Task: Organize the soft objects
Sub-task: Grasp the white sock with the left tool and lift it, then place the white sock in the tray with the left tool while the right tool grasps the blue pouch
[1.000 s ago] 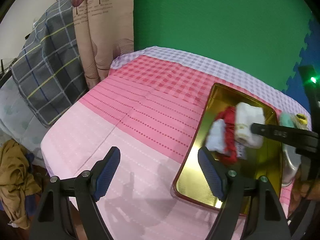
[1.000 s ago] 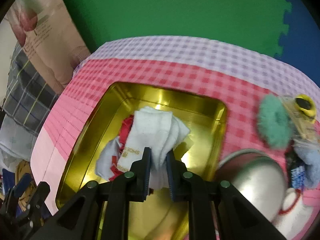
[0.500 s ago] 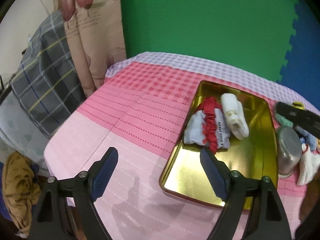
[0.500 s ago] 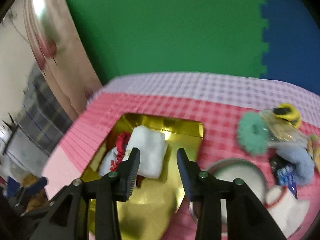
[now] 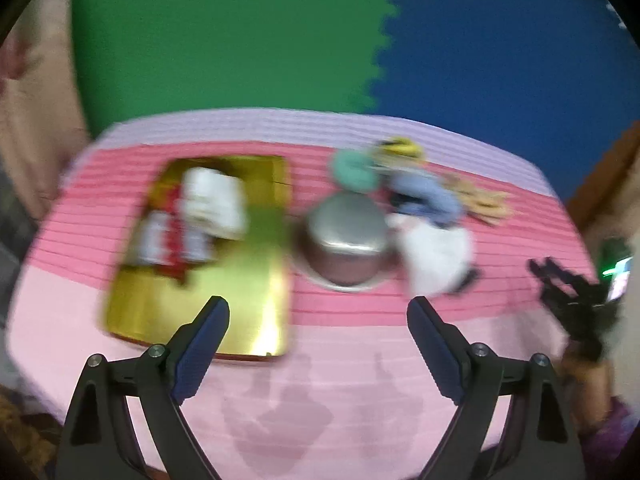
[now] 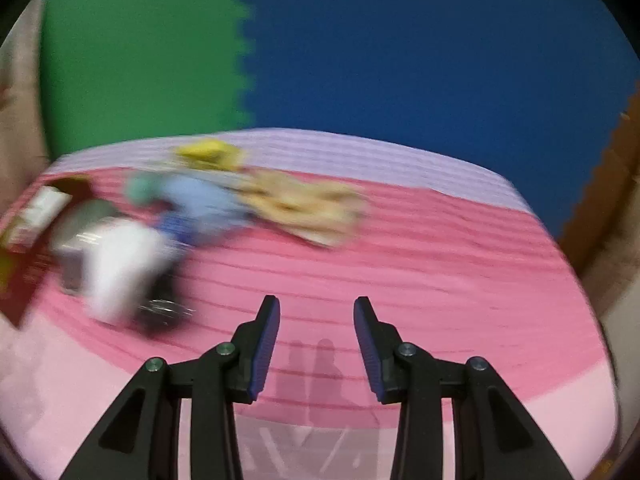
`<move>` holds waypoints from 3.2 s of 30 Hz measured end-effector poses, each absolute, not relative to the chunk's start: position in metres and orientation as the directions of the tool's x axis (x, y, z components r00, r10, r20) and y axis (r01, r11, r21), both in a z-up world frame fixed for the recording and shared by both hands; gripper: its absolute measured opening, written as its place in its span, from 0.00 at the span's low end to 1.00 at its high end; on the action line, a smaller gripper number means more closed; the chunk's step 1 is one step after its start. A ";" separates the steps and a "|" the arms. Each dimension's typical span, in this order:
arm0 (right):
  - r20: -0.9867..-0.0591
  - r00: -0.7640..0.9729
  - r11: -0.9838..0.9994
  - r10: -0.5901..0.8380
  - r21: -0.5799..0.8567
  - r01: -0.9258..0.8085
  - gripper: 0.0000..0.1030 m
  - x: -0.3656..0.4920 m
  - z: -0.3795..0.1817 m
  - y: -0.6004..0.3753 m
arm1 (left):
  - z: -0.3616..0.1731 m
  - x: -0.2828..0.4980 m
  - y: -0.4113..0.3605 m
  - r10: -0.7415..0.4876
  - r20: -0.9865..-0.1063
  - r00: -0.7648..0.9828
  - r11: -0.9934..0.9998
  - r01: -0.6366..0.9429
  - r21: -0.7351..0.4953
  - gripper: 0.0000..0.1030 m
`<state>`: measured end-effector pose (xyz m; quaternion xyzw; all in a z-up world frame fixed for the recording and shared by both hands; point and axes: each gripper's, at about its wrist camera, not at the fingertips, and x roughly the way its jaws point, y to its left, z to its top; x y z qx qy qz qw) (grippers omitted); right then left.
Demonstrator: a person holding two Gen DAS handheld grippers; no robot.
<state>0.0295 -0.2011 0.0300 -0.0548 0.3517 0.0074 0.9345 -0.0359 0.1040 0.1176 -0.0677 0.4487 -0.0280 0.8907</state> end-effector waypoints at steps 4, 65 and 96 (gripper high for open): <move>-0.703 0.710 0.999 -0.021 0.003 0.033 0.38 0.034 0.013 -0.258 | 0.098 -0.009 0.060 -0.198 -0.821 0.535 0.973 0.010 -0.229 0.86; -0.735 0.580 0.921 0.352 0.162 -0.354 0.38 0.047 0.030 -0.145 | 0.092 -0.053 0.079 -0.287 -0.785 0.549 0.931 -0.033 -0.364 0.15; -0.828 0.444 0.907 0.342 0.167 -0.386 0.29 0.090 0.009 -0.106 | 0.072 -0.020 0.230 0.018 -0.842 0.539 0.951 -0.268 -0.152 0.18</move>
